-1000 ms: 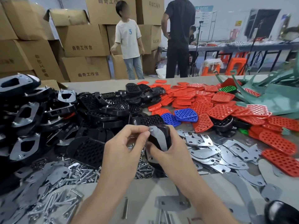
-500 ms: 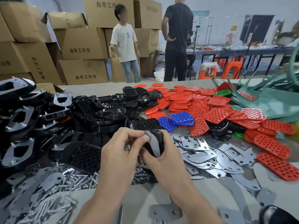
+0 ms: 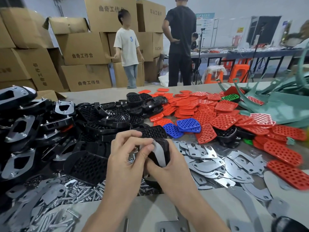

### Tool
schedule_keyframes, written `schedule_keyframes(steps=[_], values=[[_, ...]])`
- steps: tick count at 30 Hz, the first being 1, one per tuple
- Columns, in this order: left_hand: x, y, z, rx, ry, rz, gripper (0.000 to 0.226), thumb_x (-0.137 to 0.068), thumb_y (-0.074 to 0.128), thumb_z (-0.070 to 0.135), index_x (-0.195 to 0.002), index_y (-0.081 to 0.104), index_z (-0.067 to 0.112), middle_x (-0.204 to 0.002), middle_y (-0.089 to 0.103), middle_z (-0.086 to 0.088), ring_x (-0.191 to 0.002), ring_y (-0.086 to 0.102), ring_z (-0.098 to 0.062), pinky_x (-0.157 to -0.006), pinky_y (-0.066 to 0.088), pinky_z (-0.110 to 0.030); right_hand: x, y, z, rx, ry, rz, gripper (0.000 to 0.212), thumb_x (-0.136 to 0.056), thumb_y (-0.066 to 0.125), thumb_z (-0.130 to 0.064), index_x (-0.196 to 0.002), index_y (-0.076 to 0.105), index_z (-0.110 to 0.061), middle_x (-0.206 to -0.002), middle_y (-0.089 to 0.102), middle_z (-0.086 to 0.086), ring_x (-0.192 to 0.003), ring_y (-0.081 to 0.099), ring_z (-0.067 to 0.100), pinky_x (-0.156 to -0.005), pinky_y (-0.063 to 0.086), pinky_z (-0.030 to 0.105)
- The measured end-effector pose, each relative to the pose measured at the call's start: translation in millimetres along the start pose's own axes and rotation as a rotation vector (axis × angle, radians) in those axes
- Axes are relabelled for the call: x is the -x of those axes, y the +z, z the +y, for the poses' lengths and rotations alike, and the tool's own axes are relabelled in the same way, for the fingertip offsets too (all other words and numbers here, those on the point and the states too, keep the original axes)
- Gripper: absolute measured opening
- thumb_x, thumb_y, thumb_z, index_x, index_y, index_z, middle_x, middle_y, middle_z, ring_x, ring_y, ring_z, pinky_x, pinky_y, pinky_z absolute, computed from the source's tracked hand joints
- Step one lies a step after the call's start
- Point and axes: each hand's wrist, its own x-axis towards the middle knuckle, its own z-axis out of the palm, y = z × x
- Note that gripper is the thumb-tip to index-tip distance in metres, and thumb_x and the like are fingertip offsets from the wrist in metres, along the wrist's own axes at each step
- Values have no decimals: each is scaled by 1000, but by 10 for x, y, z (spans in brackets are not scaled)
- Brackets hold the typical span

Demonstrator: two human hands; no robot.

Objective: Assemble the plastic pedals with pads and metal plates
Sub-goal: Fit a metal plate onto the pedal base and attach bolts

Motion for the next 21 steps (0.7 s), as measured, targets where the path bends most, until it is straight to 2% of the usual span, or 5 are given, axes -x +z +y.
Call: schedule_keyframes(steps=[2, 8, 13, 16, 21], values=[[-1, -5, 2, 38, -12, -56, 15, -85, 64, 32, -95, 74, 39, -113, 62, 16, -113, 61, -19, -93, 50, -34, 1, -10, -1, -15, 6, -8, 23, -79, 72, -37, -99, 62, -32, -87, 72, 4, -82, 70, 30, -77, 60, 56], [16, -30, 27, 121, -46, -117, 19, -88, 62, 28, -95, 77, 38, -113, 68, 14, -117, 61, -20, -99, 50, -44, 12, -36, -31, -106, 42, -56, 22, -77, 74, -36, -96, 65, -30, -88, 71, 9, -75, 68, 15, -63, 57, 25], [20, -42, 51, 103, -52, -124, 19, -90, 64, 25, -96, 75, 39, -113, 68, 13, -116, 62, -21, -99, 50, -48, 17, -48, -39, -108, 30, -58, 24, -78, 75, -37, -99, 66, -30, -92, 74, 3, -80, 71, 15, -63, 57, 22], [7, -66, 63, 80, -78, -157, 19, -88, 63, 33, -101, 71, 44, -112, 69, 15, -110, 64, -19, -95, 52, -48, 20, -47, -49, -121, 29, -56, 22, -78, 75, -35, -98, 67, -31, -90, 74, 3, -77, 70, 11, -62, 57, 20], [22, -77, 66, 46, -37, -153, 17, -88, 63, 31, -100, 74, 36, -115, 68, 17, -120, 59, -18, -101, 47, -39, 25, -45, -59, -129, 32, -55, 16, -84, 77, -26, -95, 66, -31, -86, 73, 3, -71, 67, 7, -60, 55, 18]])
